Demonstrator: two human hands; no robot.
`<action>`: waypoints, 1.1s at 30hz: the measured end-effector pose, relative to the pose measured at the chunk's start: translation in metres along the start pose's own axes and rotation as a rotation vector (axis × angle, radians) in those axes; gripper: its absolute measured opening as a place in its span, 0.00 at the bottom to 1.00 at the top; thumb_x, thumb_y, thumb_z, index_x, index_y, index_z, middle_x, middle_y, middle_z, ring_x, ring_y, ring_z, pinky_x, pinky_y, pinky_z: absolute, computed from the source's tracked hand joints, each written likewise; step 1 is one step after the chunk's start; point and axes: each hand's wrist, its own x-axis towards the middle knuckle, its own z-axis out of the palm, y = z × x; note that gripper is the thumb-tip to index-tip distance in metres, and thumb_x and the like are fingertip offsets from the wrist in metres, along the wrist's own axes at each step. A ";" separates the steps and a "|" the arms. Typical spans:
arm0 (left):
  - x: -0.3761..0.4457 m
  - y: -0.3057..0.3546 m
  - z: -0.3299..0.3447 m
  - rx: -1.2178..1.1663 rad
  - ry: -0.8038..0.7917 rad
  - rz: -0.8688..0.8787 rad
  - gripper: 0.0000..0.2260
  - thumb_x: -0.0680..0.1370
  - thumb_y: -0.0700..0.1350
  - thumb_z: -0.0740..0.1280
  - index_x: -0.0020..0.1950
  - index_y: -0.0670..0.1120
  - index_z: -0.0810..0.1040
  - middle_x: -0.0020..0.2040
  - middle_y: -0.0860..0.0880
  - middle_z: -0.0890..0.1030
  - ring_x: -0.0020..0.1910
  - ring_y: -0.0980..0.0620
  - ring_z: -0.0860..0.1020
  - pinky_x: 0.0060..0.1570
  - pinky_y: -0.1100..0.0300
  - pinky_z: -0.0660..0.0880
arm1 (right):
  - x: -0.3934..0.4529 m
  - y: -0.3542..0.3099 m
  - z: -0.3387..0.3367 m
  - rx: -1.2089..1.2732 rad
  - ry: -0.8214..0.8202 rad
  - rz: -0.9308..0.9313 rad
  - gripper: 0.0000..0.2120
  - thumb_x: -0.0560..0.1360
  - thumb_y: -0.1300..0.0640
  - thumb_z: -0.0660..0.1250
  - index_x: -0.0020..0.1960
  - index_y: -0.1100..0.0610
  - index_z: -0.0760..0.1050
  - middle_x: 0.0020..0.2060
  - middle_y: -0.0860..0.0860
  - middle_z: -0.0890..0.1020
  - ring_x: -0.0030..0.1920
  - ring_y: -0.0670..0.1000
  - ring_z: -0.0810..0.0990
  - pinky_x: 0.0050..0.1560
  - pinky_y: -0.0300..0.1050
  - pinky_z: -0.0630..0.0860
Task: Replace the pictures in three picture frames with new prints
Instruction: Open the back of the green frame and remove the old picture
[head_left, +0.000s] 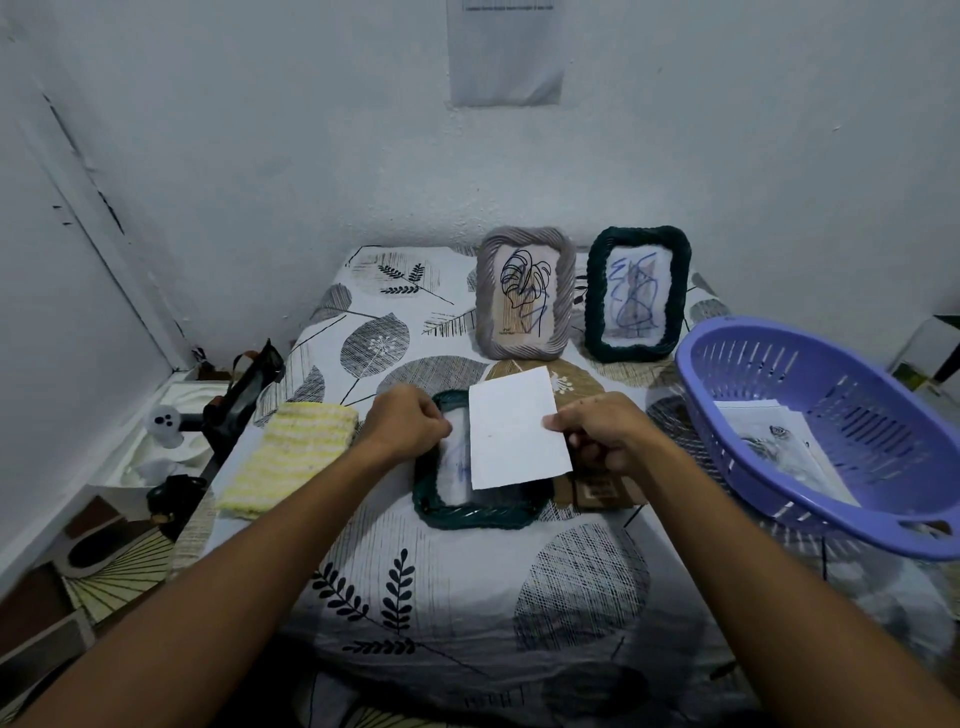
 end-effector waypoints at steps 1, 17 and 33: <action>-0.001 0.004 0.001 -0.058 0.003 -0.004 0.04 0.71 0.40 0.72 0.35 0.44 0.81 0.33 0.48 0.80 0.33 0.51 0.78 0.35 0.60 0.75 | 0.000 0.000 -0.001 0.022 -0.006 0.001 0.05 0.69 0.65 0.74 0.42 0.64 0.79 0.31 0.57 0.77 0.25 0.49 0.67 0.22 0.38 0.60; -0.009 0.045 0.019 -0.764 -0.219 -0.302 0.05 0.73 0.30 0.69 0.45 0.37 0.77 0.40 0.41 0.82 0.28 0.51 0.81 0.24 0.59 0.78 | -0.009 -0.001 -0.020 0.032 0.019 -0.032 0.06 0.68 0.62 0.76 0.37 0.61 0.79 0.33 0.56 0.79 0.30 0.50 0.70 0.24 0.40 0.64; -0.010 0.060 0.037 -0.763 -0.177 -0.255 0.10 0.73 0.29 0.69 0.53 0.35 0.76 0.47 0.39 0.82 0.40 0.46 0.82 0.28 0.59 0.79 | -0.056 -0.027 -0.054 -0.766 0.633 -0.630 0.09 0.74 0.59 0.66 0.53 0.58 0.78 0.46 0.55 0.81 0.45 0.57 0.79 0.46 0.52 0.78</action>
